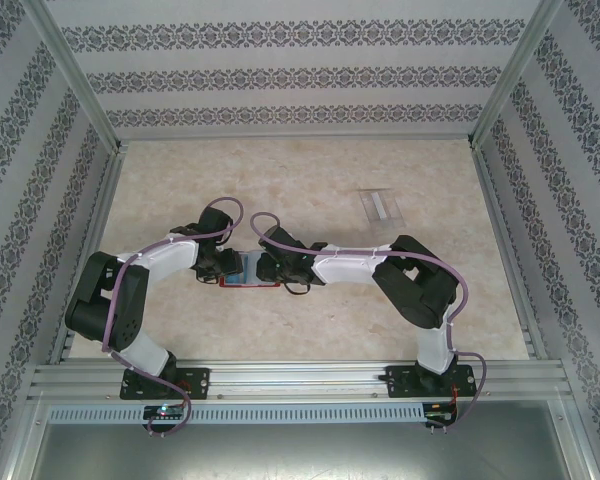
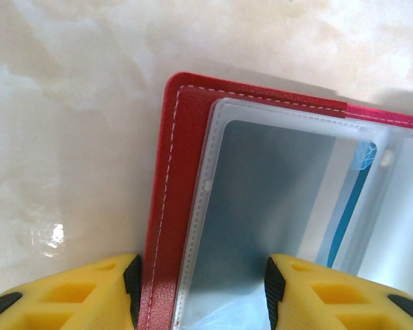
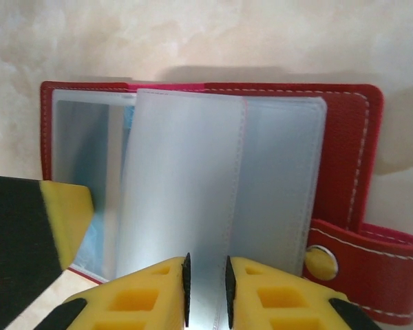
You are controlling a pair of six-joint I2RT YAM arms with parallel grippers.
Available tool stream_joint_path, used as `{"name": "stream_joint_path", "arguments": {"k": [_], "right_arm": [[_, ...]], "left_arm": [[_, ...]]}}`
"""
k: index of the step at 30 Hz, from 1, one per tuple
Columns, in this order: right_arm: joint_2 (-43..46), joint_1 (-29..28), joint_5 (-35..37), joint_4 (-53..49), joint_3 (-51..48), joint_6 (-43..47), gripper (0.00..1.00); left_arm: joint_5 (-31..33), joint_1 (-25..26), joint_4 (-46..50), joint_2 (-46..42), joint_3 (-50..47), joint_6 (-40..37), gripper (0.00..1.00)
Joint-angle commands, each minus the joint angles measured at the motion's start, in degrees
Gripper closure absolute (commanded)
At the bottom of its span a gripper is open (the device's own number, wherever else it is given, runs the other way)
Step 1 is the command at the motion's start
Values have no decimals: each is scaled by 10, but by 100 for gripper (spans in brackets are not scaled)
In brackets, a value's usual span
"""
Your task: Put the credit cards into the card holder
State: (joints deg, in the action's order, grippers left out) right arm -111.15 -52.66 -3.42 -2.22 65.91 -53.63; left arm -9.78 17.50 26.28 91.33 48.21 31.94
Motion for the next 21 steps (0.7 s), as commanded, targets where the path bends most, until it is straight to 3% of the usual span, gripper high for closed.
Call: {"name": "stream_joint_path", "arguments": {"k": [1, 11, 21], "right_arm": [[13, -4, -19, 35, 7, 4, 75], [11, -4, -43, 92, -1, -3, 74], [8, -4, -56, 109, 7, 8, 74]], "left_arm": [[-91, 9, -69, 23, -24, -2, 49], [-101, 3, -66, 0, -27, 5, 48], [-172, -65, -86, -66, -57, 35, 34]]}}
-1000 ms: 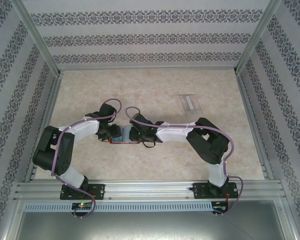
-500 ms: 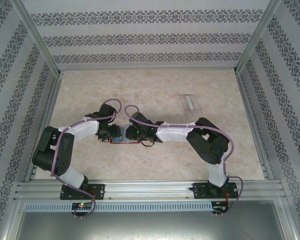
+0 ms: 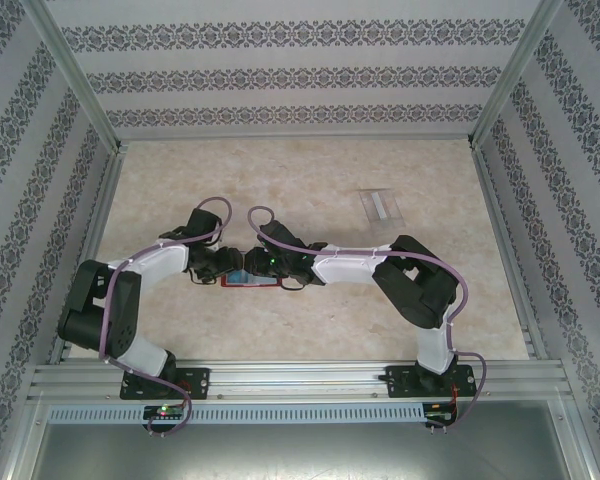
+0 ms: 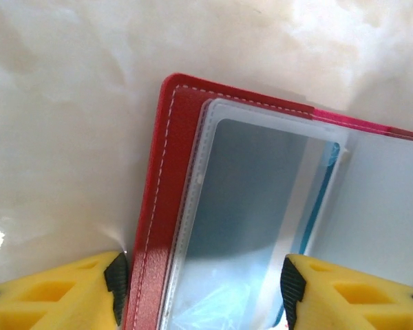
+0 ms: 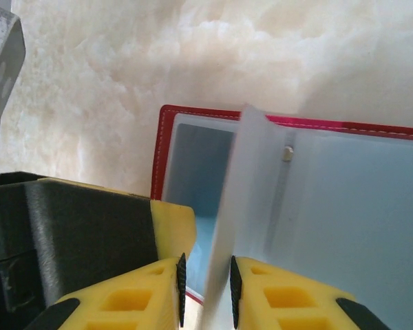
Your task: Put the credit cards into the card holder
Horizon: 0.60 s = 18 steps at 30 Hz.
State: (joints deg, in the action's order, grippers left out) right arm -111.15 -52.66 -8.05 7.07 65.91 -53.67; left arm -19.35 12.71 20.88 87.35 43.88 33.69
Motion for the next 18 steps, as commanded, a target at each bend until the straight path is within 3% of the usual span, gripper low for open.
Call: {"name": "stream_joint_path", "arguments": {"k": [1, 10, 18], "right_arm": [[5, -4, -14, 17, 10, 9, 74], [-33, -8, -40, 42, 46, 24, 74], [-71, -12, -65, 61, 74, 40, 72]], "left_arm": [[-83, -28, -32, -37, -17, 20, 31], [-79, -124, 9, -116, -37, 27, 29], [-75, -150, 15, -129, -43, 27, 29]]}}
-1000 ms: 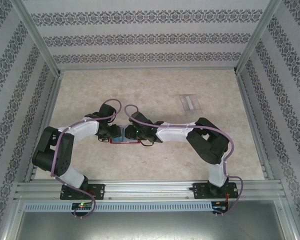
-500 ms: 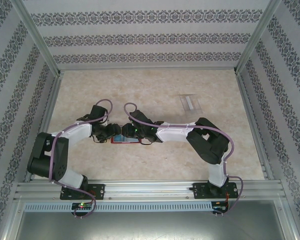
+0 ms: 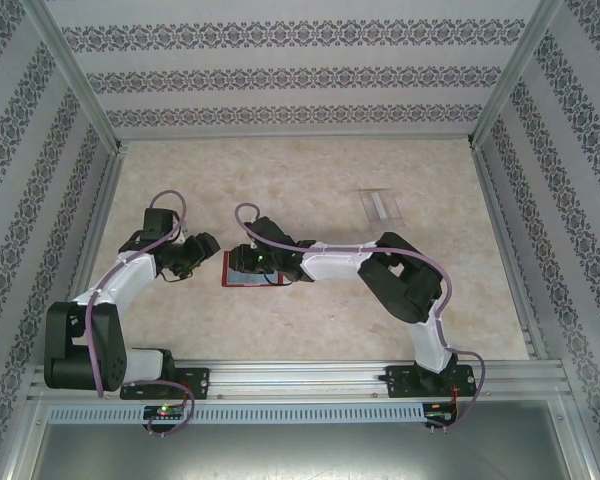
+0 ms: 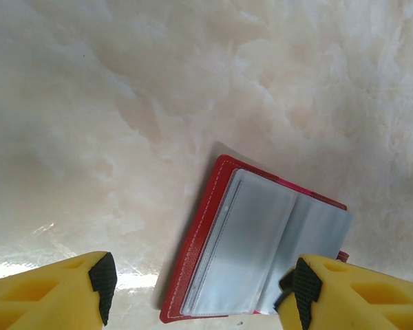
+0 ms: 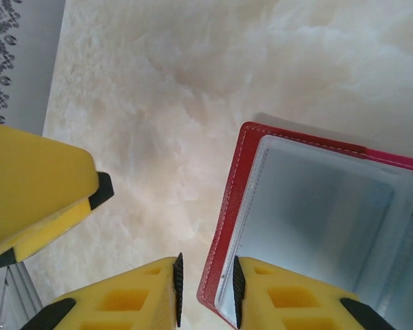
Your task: Put the credit cards into the card holder
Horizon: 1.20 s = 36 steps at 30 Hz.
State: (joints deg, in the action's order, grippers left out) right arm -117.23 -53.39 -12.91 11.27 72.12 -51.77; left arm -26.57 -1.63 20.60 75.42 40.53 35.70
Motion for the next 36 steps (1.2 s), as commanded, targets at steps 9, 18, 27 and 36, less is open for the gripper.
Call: {"name": "stream_joint_path", "arguments": {"k": [9, 18, 27, 36], "right_arm": [[149, 58, 79, -77, -57, 175, 66], [275, 245, 311, -264, -65, 394, 2], [196, 392, 227, -407, 35, 464, 2], [118, 425, 198, -456, 95, 509, 5]], "left_arm": [[25, 40, 3, -3, -3, -2, 29], [94, 125, 24, 14, 28, -22, 22], [83, 143, 3, 16, 19, -31, 0], [123, 144, 39, 11, 38, -49, 0]]}}
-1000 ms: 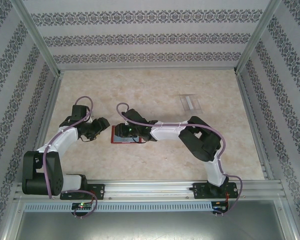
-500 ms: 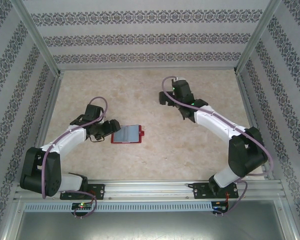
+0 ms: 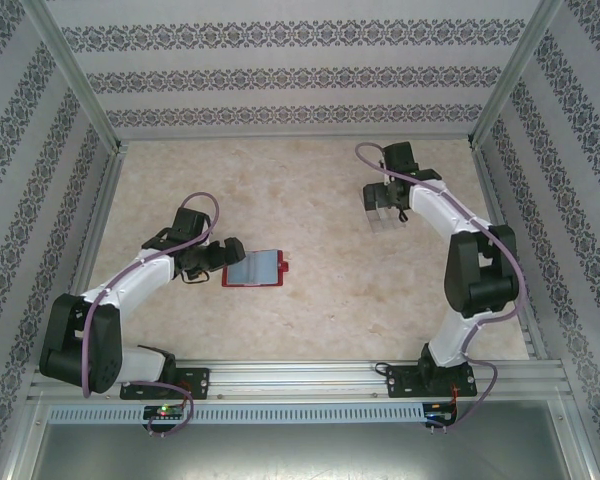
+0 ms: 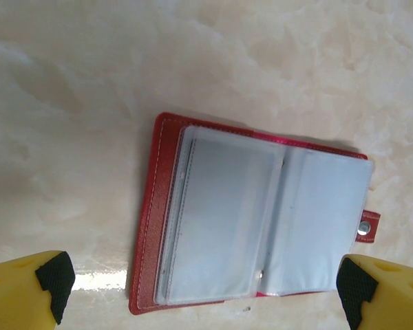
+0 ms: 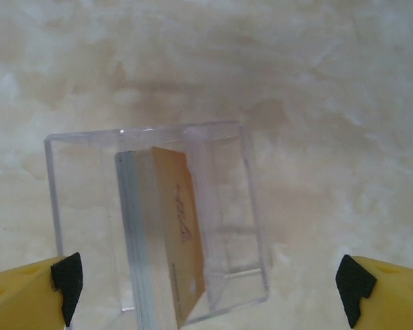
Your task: Put the credit cards into the card holder
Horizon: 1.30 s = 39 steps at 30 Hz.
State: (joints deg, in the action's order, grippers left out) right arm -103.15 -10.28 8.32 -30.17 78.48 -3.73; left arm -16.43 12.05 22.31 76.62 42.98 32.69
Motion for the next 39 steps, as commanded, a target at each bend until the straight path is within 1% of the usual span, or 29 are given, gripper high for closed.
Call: {"name": "stream_joint_path", "arguments": {"k": [1, 4, 8, 10, 12, 13, 20, 24, 26, 28, 33, 37, 39], "right_arm": [[-29, -6, -6, -42, 35, 32, 6], [-48, -6, 20, -41, 40, 37, 9], [-77, -5, 53, -45, 53, 40, 10], [-82, -4, 55, -44, 53, 39, 16], [-80, -4, 63, -40, 50, 37, 21], [-76, -4, 71, -38, 50, 37, 22], [-56, -4, 86, -33, 46, 40, 24], [-57, -3, 105, -34, 41, 43, 33], [-56, -4, 113, -32, 40, 45, 40], [-54, -3, 114, -34, 41, 45, 44], [-39, -6, 115, -25, 34, 44, 48], [-35, -20, 159, -14, 25, 57, 50], [-37, -22, 169, -14, 26, 60, 53]], "left_arm": [[23, 8, 17, -1, 8, -17, 0], [20, 8, 11, 6, 1, -13, 0], [24, 8, 12, 3, -9, -12, 0], [25, 7, 16, 4, -8, -14, 0], [26, 8, 26, 4, -1, -15, 0], [26, 7, 26, 1, -1, -15, 0], [16, 8, 18, 12, 3, -12, 0], [6, 7, 9, 21, 3, -9, 0], [8, 8, 15, 20, 4, -9, 0], [10, 8, 8, 16, -3, -9, 0], [6, 8, 17, 19, 2, -12, 0], [-2, 7, 2, 15, -5, -7, 0], [0, 8, 7, 14, -3, -7, 0]]}}
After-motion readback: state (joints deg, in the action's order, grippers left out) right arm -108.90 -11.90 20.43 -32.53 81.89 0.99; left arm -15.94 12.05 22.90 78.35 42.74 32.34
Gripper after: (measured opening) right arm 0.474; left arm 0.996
